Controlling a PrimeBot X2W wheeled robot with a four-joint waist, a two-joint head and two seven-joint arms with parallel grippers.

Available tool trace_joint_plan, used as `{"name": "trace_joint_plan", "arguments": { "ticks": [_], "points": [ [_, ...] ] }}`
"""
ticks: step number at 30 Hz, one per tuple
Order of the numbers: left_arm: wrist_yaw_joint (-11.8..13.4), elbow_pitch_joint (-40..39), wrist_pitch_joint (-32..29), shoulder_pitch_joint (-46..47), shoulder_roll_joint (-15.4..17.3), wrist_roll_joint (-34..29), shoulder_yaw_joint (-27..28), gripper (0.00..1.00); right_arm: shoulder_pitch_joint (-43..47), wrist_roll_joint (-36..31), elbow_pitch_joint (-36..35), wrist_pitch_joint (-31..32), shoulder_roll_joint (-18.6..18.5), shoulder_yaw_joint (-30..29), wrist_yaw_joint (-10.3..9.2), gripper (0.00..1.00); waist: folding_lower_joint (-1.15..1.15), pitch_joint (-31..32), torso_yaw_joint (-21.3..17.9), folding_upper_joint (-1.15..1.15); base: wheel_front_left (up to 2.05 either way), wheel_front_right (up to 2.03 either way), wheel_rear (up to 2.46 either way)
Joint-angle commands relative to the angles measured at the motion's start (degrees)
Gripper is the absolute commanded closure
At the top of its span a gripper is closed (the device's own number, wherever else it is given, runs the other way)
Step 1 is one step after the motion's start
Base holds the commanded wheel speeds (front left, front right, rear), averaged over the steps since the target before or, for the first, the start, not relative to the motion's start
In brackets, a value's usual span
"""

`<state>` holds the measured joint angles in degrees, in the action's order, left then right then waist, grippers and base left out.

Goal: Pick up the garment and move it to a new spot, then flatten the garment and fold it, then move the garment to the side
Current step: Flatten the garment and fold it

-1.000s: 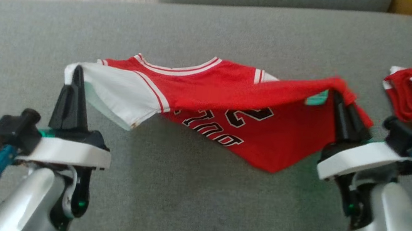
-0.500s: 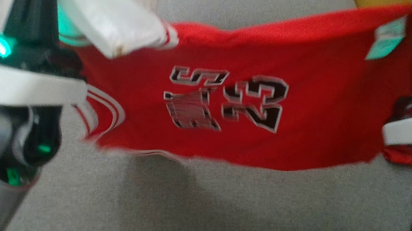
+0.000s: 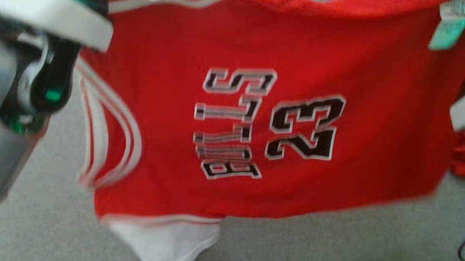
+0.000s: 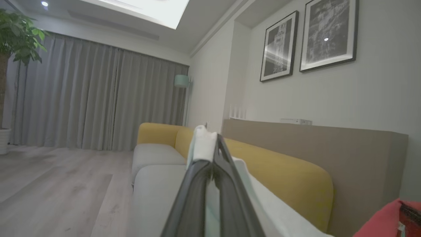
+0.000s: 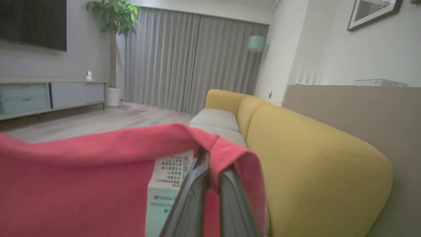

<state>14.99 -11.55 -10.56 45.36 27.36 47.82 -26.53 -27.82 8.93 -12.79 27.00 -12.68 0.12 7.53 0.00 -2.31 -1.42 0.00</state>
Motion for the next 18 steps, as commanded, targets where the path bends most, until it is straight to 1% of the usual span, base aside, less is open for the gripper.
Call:
{"name": "trace_joint_plan", "arguments": {
  "ticks": [1, 3, 6, 9, 12, 16, 17, 18],
  "points": [
    [-1.1, 2.0, -0.4, 7.5, 1.1, -1.3, 1.9, 1.00, -6.9, 0.0, 1.2, -0.1, -0.6, 2.0, -0.04, 1.00, 0.00, -4.7, 0.5, 0.00, 0.00, 0.00, 0.00],
    [-2.3, 7.0, 0.3, 12.1, 0.1, -2.6, 1.3, 1.00, -12.0, -0.8, 6.1, -1.1, -1.1, 3.5, -0.04, 1.00, 0.00, -7.1, 0.5, 0.00, 0.00, 0.00, 0.00],
    [-3.9, 15.3, 1.8, 19.3, -1.3, -5.0, 0.6, 1.00, -20.6, -2.0, 14.3, -3.4, -0.6, 6.0, -0.04, 1.00, 0.00, -9.6, 0.1, 0.00, 0.00, 0.00, 0.00],
    [-5.3, 23.9, 4.3, 26.6, -2.4, -8.0, -0.1, 1.00, -28.7, -4.4, 23.3, -6.5, 0.2, 7.6, -0.04, 1.00, 0.00, -10.4, -0.3, 0.00, 0.00, 0.00, 0.00],
    [-6.0, 31.4, 7.3, 33.1, -4.7, -9.4, 0.0, 1.00, -35.7, -7.6, 32.0, -9.9, 1.1, 8.1, -0.04, 1.00, 0.00, -10.8, -0.1, 0.00, 0.00, 0.00, 0.00],
    [-7.7, 39.0, 10.3, 38.8, -6.9, -10.9, -1.0, 1.00, -42.8, -12.3, 41.2, -13.7, 1.9, 8.5, -0.04, 1.00, 0.00, -12.4, 0.6, 0.00, 0.00, 0.00, 0.00],
    [-7.7, 39.0, 10.3, 38.8, -6.9, -10.9, -1.0, 1.00, -42.8, -12.3, 41.2, -13.7, 1.9, 8.5, -0.04, 1.00, 0.00, -12.4, 0.6, 0.00, 0.00, 0.00, 0.00],
    [-8.1, 40.5, 11.0, 39.6, -7.3, -11.1, -1.2, 1.00, -43.9, -13.2, 43.1, -14.5, 2.2, 8.5, -0.04, 1.00, 0.00, -13.0, 0.9, 0.00, 0.00, 0.00, 0.00]
  ]
}}
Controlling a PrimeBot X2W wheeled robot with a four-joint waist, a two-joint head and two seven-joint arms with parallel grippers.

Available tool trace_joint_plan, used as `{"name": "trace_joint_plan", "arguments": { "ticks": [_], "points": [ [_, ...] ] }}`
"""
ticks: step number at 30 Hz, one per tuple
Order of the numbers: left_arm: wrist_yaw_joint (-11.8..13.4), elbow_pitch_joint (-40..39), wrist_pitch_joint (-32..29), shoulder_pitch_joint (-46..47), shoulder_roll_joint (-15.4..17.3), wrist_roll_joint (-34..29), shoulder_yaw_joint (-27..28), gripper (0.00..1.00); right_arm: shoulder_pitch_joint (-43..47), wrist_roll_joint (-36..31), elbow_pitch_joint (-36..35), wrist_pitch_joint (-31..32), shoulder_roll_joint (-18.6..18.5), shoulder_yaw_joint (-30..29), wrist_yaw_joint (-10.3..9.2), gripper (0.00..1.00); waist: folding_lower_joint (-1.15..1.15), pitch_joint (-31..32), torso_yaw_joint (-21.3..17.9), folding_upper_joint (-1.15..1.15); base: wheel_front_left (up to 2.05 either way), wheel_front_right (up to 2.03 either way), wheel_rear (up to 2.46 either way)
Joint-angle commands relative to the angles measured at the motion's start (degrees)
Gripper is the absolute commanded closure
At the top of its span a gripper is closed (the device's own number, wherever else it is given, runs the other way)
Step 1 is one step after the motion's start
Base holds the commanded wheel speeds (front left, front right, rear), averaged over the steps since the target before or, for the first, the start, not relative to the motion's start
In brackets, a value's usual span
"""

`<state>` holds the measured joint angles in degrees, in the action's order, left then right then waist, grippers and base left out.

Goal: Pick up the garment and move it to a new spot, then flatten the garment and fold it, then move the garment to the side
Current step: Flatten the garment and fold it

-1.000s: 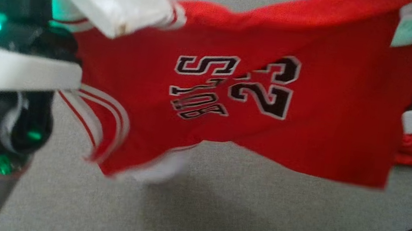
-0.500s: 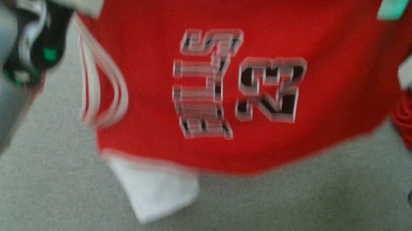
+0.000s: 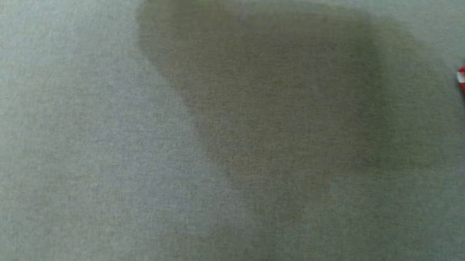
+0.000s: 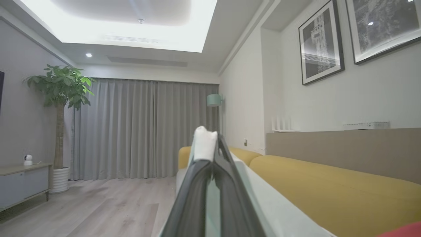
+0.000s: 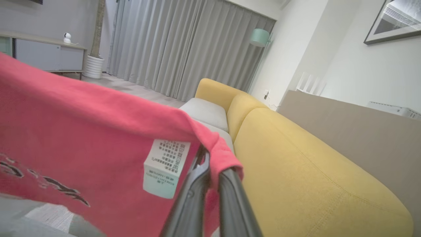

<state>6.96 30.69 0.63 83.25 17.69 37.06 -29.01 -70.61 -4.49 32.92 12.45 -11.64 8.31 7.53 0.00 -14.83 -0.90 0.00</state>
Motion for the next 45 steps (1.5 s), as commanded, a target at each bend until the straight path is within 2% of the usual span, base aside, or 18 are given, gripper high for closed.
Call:
{"name": "trace_joint_plan", "arguments": {
  "ticks": [1, 5, 11, 15, 21, 26, 30, 37, 43, 45],
  "points": [
    [-0.3, -0.4, 0.3, 2.3, 1.9, -0.3, 1.3, 1.00, -2.0, -0.5, -0.8, -0.6, 1.4, 0.3, -0.04, 1.00, 0.00, -1.3, 0.7, 0.00, 0.00, 0.00, 0.00],
    [-1.4, 3.1, 2.4, 2.2, 0.3, 1.0, 1.7, 1.00, -3.8, -2.7, 4.6, -3.2, 1.9, 1.2, -0.04, 1.00, 0.00, -5.8, 1.8, 0.00, 0.00, 0.00, 0.00],
    [-4.0, 5.2, 5.2, -3.0, -0.9, 3.0, 1.4, 1.00, -1.3, -3.5, 10.4, -7.9, 3.4, 0.9, -0.04, 1.00, 0.00, -11.9, 2.6, 0.00, 0.00, 0.00, 0.00],
    [-5.6, 3.9, 7.4, -8.0, -0.9, 4.5, 1.5, 1.00, 1.7, -3.0, 12.4, -11.6, 4.3, 0.0, -0.04, 1.00, 0.00, -14.0, 2.8, 0.00, 0.00, 0.00, 0.00],
    [-5.6, -2.4, 10.7, -17.7, 0.4, 7.6, 3.9, 1.00, 7.0, -1.4, 11.4, -16.9, 5.6, -1.8, -0.04, 1.00, 0.00, -14.8, 2.3, 0.00, 0.00, 0.00, 0.00],
    [-3.5, -13.2, 12.3, -29.5, 2.4, 10.3, 6.8, 1.00, 14.6, -0.4, 6.5, -20.1, 7.1, -4.0, -0.04, 1.00, 0.00, -13.4, 1.8, 0.00, 0.00, 0.00, 0.00],
    [-0.2, -23.7, 13.2, -41.5, 3.8, 10.7, 8.1, 1.00, 23.3, 0.0, 0.0, -20.1, 8.0, -5.7, -0.04, 1.00, 0.00, -11.2, 1.9, 0.00, 0.00, 0.00, 0.00],
    [5.8, -39.2, 13.7, -61.1, 5.6, 10.6, 9.0, 1.00, 41.3, 1.8, -16.3, -16.1, 8.7, -6.5, -0.04, 1.00, 0.00, -5.4, 2.3, 0.00, 0.00, 0.00, 0.00],
    [9.4, -46.6, 12.8, -72.9, 6.9, 9.5, 6.4, 1.00, 56.7, 5.6, -29.4, -10.8, 8.7, -7.4, -0.04, 1.00, 0.00, 1.2, 3.1, 0.00, 0.00, 0.00, 0.00],
    [9.9, -47.4, 12.5, -74.6, 7.1, 9.2, 5.7, 1.00, 59.1, 6.0, -31.2, -9.9, 8.7, -7.7, -0.04, 1.00, 0.00, 2.4, 3.2, 0.00, 0.00, 0.00, 0.00]
  ]
}}
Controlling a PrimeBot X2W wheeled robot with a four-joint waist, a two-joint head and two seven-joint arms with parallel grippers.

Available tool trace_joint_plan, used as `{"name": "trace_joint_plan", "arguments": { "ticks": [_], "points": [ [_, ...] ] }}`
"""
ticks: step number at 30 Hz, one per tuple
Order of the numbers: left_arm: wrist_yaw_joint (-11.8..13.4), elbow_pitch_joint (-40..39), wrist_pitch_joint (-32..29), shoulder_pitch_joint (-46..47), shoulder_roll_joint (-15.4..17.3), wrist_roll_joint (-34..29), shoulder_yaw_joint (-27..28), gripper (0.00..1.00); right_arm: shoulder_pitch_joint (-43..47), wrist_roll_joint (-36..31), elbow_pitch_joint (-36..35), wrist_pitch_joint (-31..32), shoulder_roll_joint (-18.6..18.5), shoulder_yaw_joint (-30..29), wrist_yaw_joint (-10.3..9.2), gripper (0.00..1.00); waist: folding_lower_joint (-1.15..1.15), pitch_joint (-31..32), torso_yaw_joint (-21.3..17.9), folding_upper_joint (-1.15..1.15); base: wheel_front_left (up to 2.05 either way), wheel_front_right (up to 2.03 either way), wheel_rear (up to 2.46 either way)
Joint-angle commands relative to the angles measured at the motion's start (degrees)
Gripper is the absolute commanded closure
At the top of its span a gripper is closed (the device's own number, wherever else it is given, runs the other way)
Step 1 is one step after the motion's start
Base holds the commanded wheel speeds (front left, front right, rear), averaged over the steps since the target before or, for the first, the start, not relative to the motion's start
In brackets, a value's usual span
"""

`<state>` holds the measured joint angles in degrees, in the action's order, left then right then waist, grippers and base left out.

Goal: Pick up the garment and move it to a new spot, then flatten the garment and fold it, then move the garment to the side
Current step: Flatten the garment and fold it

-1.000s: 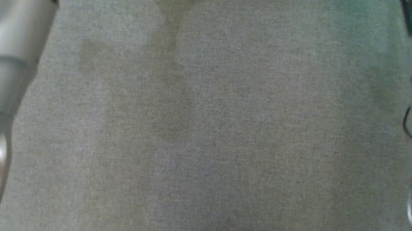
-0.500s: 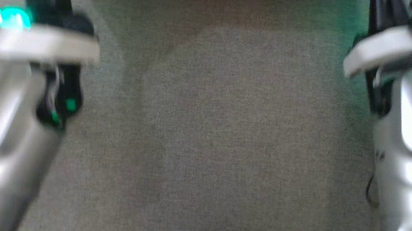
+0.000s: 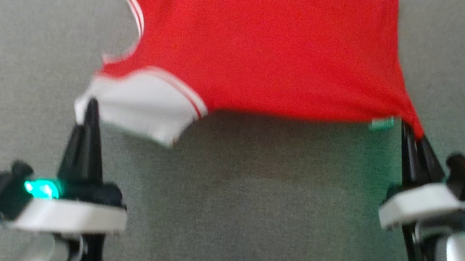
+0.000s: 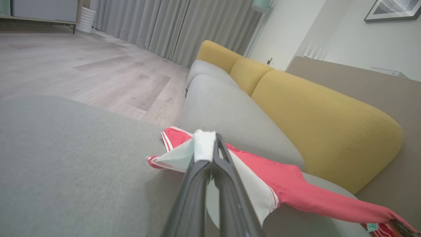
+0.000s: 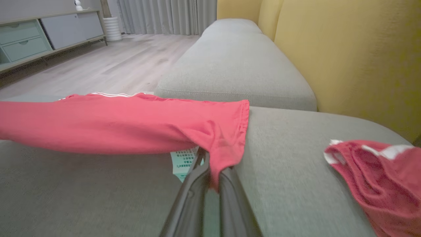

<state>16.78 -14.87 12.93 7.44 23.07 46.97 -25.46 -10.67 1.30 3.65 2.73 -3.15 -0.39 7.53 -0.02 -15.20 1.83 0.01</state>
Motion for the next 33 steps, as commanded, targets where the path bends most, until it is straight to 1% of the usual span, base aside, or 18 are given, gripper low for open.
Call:
{"name": "trace_joint_plan", "arguments": {
  "ticks": [1, 5, 8, 11, 14, 18, 20, 25, 30, 33],
  "points": [
    [0.7, -2.7, -0.2, -0.4, 2.0, -1.0, 1.5, 1.00, 1.4, 0.5, -3.8, 0.8, 0.3, 0.7, -0.04, 1.00, 0.02, 3.7, 0.5, -0.01, 0.00, 0.00, 0.00],
    [3.2, -5.7, -1.0, -7.0, 2.8, -1.5, -0.3, 1.00, 9.7, 1.4, -9.9, 4.6, 0.3, -0.1, -0.04, 1.00, 0.02, 7.3, 0.5, -0.01, 0.00, 0.00, 0.00],
    [5.0, -8.0, -1.9, -11.8, 3.7, -1.5, -1.3, 1.00, 15.2, 1.8, -13.8, 7.5, 0.3, -0.5, -0.04, 1.00, 0.02, 8.7, 0.7, -0.01, 0.00, 0.00, 0.00],
    [6.3, -9.9, -2.6, -15.6, 4.8, -1.3, -1.8, 1.00, 19.5, 2.0, -16.8, 10.0, 0.3, -1.2, -0.04, 1.00, 0.02, 9.1, 0.8, -0.01, 0.00, 0.00, 0.00],
    [6.8, -10.4, -2.9, -17.6, 5.2, -0.8, -1.9, 1.00, 21.7, 2.2, -17.6, 11.9, 0.3, -1.5, -0.04, 1.00, 0.02, 8.9, 0.9, -0.01, 0.00, 0.00, 0.00],
    [6.1, -8.8, -3.2, -17.4, 4.6, -0.2, -2.6, 1.00, 21.6, 1.7, -16.0, 14.1, 0.3, -1.7, -0.04, 1.00, 0.02, 8.6, 1.0, -0.01, 0.00, 0.00, 0.00],
    [5.2, -6.5, -3.9, -16.3, 3.8, 0.4, -3.6, 1.00, 20.5, 1.6, -13.6, 15.4, 0.3, -1.3, -0.04, 1.00, 0.02, 8.3, 1.0, -0.01, 0.00, 0.00, 0.00],
    [3.4, -2.7, -5.1, -13.9, 2.8, 1.0, -5.0, 1.00, 18.7, 2.1, -9.5, 19.5, 0.3, -0.7, -0.04, 1.00, 0.02, 8.3, 1.0, -0.01, 0.00, 0.00, 0.00],
    [1.9, 1.0, -5.3, -7.7, 1.0, 0.7, -5.0, 1.00, 15.4, 3.6, -7.5, 22.3, 0.3, -0.7, -0.04, 1.00, 0.02, 8.0, 1.0, -0.01, 0.00, 0.00, 0.00],
    [0.6, 4.1, -5.2, -2.3, -0.8, -0.1, -5.4, 1.00, 12.6, 3.8, -6.1, 23.8, 0.3, -1.0, -0.04, 1.00, 0.02, 7.2, 0.9, -0.01, 0.00, 0.00, 0.00]
  ]
}}
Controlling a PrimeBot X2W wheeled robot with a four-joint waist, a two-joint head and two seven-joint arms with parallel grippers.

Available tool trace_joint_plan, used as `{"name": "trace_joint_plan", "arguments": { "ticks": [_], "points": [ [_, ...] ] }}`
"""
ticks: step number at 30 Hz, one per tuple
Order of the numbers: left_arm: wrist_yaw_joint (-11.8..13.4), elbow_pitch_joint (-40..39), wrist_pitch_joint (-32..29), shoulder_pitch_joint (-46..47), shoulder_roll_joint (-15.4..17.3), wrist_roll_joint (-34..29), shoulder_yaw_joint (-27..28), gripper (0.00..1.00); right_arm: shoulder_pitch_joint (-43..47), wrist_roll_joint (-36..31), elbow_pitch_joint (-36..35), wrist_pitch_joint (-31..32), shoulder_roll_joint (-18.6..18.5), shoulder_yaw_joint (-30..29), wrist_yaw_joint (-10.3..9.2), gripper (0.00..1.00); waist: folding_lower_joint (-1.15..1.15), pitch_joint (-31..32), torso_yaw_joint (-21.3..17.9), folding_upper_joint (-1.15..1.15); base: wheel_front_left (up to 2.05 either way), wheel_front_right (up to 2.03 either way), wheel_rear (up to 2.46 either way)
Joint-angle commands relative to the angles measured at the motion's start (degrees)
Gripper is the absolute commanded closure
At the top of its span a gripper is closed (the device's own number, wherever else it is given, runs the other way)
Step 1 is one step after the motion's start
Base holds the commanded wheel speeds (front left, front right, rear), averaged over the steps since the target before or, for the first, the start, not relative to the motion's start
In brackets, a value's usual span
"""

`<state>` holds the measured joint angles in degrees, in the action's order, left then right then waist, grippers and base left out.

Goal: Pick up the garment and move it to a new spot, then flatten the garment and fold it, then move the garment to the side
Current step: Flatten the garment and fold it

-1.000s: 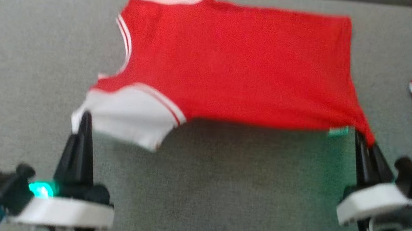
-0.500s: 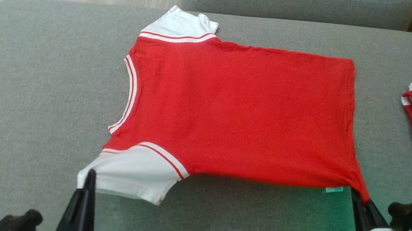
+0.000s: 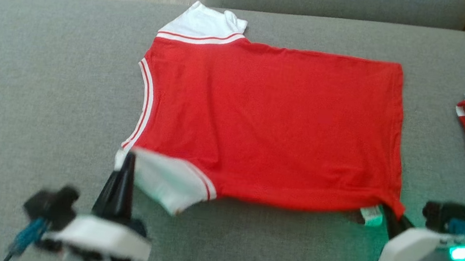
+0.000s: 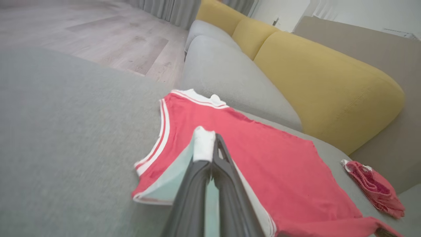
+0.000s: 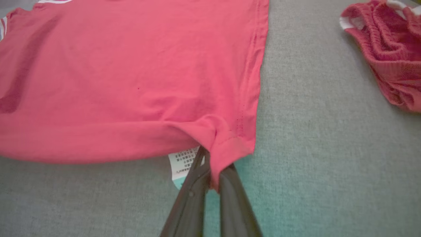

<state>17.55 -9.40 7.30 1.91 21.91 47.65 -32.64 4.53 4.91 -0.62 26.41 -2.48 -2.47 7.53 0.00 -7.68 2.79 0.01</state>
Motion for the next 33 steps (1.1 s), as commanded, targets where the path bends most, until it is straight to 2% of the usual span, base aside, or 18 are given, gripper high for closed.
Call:
{"name": "trace_joint_plan", "arguments": {
  "ticks": [1, 7, 20, 23, 25, 26, 29, 30, 31, 32, 33],
  "points": [
    [-0.6, -0.1, 0.5, 5.2, -0.2, -1.2, 1.5, 1.00, -3.7, 0.2, -1.4, 0.7, -0.4, 1.0, -0.04, 1.00, 0.00, -0.6, -0.1, -0.01, 0.00, 0.00, 0.00],
    [-3.0, 10.0, 1.7, 16.9, -4.7, -2.1, 1.7, 1.00, -11.7, 0.2, 1.2, 2.9, -0.4, 0.3, -0.04, 1.00, 0.00, -3.6, -1.2, -0.01, 0.00, 0.00, 0.00],
    [-6.6, 25.9, 5.0, 27.9, -7.9, -2.9, 3.2, 1.00, -22.6, -2.4, 9.0, -0.1, -0.4, -0.4, -0.04, 1.00, 0.00, -7.5, -2.2, -0.01, 0.00, 0.00, 0.00],
    [-8.4, 28.5, 5.3, 29.5, -9.0, -1.3, 4.0, 1.00, -23.9, -2.5, 10.2, -1.7, -0.4, 0.0, -0.04, 1.00, 0.00, -8.2, -2.5, -0.01, 0.00, 0.00, 0.00],
    [-9.3, 30.1, 5.5, 30.9, -9.2, -0.8, 4.5, 1.00, -24.5, -2.2, 10.8, -3.3, -0.4, 0.2, -0.04, 0.45, 0.00, -8.5, -2.6, -0.01, 0.00, 0.00, 0.00],
    [-9.8, 30.9, 5.6, 31.7, -9.1, -0.9, 4.5, 1.00, -24.7, -2.2, 10.9, -4.1, -0.4, 0.4, -0.04, 0.00, 0.00, -8.7, -2.7, -0.01, 0.00, 0.00, 0.00],
    [-10.9, 33.0, 6.2, 34.0, -9.0, -1.5, 4.8, 1.00, -25.3, -2.1, 11.2, -6.8, -0.4, 0.3, -0.04, 0.00, 0.00, -9.2, -2.9, -0.01, 0.00, 0.00, 0.00],
    [-11.2, 33.6, 6.4, 34.6, -9.1, -1.7, 5.0, 0.73, -25.5, -2.0, 11.2, -7.6, -0.4, 0.3, -0.04, 0.00, 0.00, -9.3, -2.9, -0.01, 0.00, 0.00, 0.00],
    [-11.5, 34.0, 6.6, 35.2, -9.2, -2.0, 5.0, 0.31, -25.6, -1.9, 11.1, -8.5, -0.4, 0.3, -0.04, 0.00, 0.00, -9.4, -3.0, -0.01, 0.00, 0.00, 0.00],
    [-11.9, 34.3, 6.8, 35.7, -9.3, -2.2, 5.2, 0.00, -25.6, -1.8, 11.0, -9.3, -0.4, 0.3, -0.04, 0.00, 0.00, -9.5, -3.1, -0.01, 0.00, 0.00, 0.00],
    [-12.4, 34.5, 6.9, 36.0, -9.4, -2.3, 5.3, 0.00, -25.7, -1.7, 10.8, -10.1, -0.4, 0.3, -0.04, 0.00, 0.00, -9.5, -3.1, -0.01, 0.00, 0.00, 0.00]
  ]
}}
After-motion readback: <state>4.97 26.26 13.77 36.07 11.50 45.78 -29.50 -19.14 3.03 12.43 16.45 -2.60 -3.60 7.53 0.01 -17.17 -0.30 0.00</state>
